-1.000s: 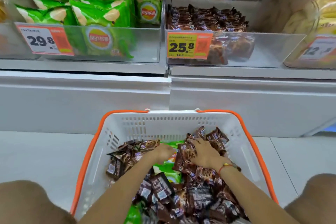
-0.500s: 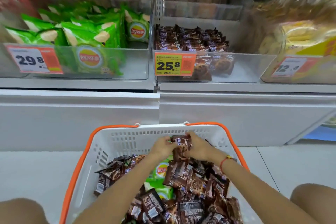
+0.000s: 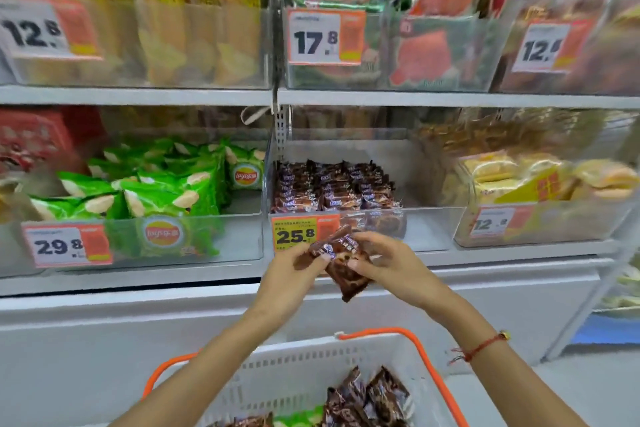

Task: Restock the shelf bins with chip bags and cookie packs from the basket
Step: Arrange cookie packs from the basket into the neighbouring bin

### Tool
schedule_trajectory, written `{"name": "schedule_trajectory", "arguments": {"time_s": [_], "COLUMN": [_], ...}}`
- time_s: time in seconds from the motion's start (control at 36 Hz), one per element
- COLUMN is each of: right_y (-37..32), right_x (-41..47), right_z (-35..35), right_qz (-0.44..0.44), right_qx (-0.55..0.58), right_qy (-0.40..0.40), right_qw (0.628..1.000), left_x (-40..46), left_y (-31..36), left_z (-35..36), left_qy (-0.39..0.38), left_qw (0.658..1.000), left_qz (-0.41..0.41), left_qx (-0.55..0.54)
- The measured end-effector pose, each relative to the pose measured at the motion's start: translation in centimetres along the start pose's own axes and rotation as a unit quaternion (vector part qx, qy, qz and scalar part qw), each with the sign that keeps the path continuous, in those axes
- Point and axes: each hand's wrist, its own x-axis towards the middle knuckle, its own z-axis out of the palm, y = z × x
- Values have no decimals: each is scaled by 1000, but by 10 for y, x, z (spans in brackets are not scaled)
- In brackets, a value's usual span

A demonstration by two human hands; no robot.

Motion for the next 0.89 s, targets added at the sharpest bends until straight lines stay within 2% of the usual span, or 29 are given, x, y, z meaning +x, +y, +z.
{"name": "schedule_trajectory", "arguments": {"time_s": [0.08, 0.19, 0.25, 0.33, 0.44, 0.61, 0.69, 0.89], "right_y": [-3, -8, -13, -22, -31, -44, -47, -47], "right_x": [0, 4, 11, 28, 60, 103, 119, 136], "right_z": [-9, -28, -45, -74, -102, -112, -107, -99], "right_qz": [-29, -39, -48, -56, -37, 38, 69, 99], "right_qx": [-10, 42, 57, 18, -151, -368, -431, -509], "right_qy": [53, 133, 178, 209, 136, -25, -109, -169], "right_qw": [998, 989, 981, 976, 978, 929, 893, 838], "left_x": [10, 22, 31, 40, 44, 45, 46, 49], "left_y": [6, 16, 19, 26, 30, 24, 21, 21], "left_z": [-10, -29, -37, -43, -39, -29, -33, -44], "left_qy": [61, 187, 216, 209, 199, 204, 223, 224], "left_qw": [988, 914, 890, 882, 874, 876, 867, 874], "left_qz": [81, 206, 212, 172, 147, 136, 154, 104], "left_qx": [119, 294, 341, 386, 419, 415, 418, 418]}}
